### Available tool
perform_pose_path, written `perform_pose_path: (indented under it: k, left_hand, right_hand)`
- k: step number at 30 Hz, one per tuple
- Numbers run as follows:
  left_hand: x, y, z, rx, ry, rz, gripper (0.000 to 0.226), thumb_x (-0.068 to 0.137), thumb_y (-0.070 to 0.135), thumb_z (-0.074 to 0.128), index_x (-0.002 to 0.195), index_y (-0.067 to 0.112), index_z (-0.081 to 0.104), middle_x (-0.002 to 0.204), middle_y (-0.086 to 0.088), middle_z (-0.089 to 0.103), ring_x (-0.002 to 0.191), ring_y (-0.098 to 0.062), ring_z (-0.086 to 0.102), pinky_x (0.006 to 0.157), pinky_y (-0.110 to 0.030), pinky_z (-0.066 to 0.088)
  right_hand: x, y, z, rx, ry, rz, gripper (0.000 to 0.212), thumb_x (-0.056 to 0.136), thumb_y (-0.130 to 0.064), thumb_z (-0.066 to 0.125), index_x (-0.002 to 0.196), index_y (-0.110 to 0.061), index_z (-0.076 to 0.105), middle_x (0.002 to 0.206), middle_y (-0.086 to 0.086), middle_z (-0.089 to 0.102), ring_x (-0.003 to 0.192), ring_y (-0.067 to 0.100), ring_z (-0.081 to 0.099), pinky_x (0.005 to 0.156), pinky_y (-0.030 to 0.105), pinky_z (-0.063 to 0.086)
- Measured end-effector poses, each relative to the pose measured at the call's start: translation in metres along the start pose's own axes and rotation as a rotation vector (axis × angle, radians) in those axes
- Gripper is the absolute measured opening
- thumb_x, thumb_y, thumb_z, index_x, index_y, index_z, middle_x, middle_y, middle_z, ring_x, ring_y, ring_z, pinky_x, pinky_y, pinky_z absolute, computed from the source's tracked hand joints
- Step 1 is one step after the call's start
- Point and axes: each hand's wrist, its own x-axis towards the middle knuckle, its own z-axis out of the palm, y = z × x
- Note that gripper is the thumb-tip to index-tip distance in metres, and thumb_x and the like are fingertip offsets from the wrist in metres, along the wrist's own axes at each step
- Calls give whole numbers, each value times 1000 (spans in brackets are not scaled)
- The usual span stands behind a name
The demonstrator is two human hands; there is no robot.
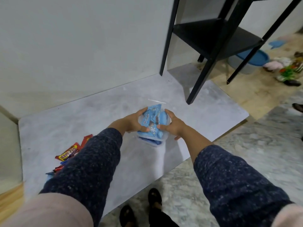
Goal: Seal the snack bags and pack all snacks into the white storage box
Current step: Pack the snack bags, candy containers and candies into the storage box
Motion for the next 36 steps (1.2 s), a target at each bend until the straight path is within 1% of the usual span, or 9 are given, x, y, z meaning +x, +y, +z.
perform_pose_path:
  k: [2,4,7,11,17,21,26,33,36]
  left_hand:
    - [-3,1,5,-110,-69,-41,111,76,18,78,150,35,-2,138,9,34,118,-19,43,84,-33,50]
    - [-1,-1,9,-150,-92,-55,122,67,23,78,149,40,-10,147,4,34,126,-26,44,89,-45,51]
    - [3,1,11,-118,-87,-80,115,79,16,74,147,42,-15,150,0,32,127,-29,44,91,-47,51]
    - [6,8,16,-20,-74,-120,111,83,21,71,144,47,-18,149,2,31,122,-26,46,89,-48,53]
    - [1,16,32,-29,-40,-170,111,83,21,71,143,47,-19,150,1,30,116,-23,44,86,-47,54]
    - [-13,19,34,-151,26,-188,109,82,17,72,145,48,-12,147,2,34,119,-26,46,88,-52,53]
    - [-51,30,7,-246,155,-151,110,81,17,73,145,48,-10,141,3,39,121,-30,48,91,-54,51]
    - [-150,21,-58,-329,410,-153,107,83,14,71,145,48,-9,145,5,35,118,-26,46,86,-46,51]
    - [-204,7,-82,-329,518,-167,107,83,14,71,146,48,-8,147,5,32,118,-27,45,83,-44,52]
  right_hand:
    - [-2,-1,2,61,-84,44,101,81,-33,72,147,-46,-4,152,1,26,124,36,45,79,50,53]
    - [-1,-2,4,107,-157,69,109,81,-25,74,145,-48,-12,151,3,28,112,37,55,81,53,55]
    - [2,-1,3,132,-235,85,119,80,-15,75,142,-50,-20,152,9,29,103,42,63,82,57,55]
    - [3,2,-4,123,-293,94,122,81,-4,72,139,-52,-24,150,16,32,99,44,64,84,54,55]
    - [-4,14,-8,105,-254,19,123,78,-4,74,144,-45,-21,152,5,30,117,34,53,90,54,53]
    - [-9,7,-16,89,-304,-10,123,76,1,74,145,-44,-18,152,3,29,125,36,47,94,56,49]
    - [-21,-35,-23,126,-357,-114,122,76,9,70,146,-44,-14,151,2,29,134,33,35,106,59,36]
    - [-69,-137,6,-53,-418,-385,115,78,0,72,147,-42,-10,148,-1,36,127,31,46,96,44,47]
    - [-97,-178,35,-89,-457,-494,114,78,1,72,148,-40,-8,148,2,36,128,32,46,97,45,46]
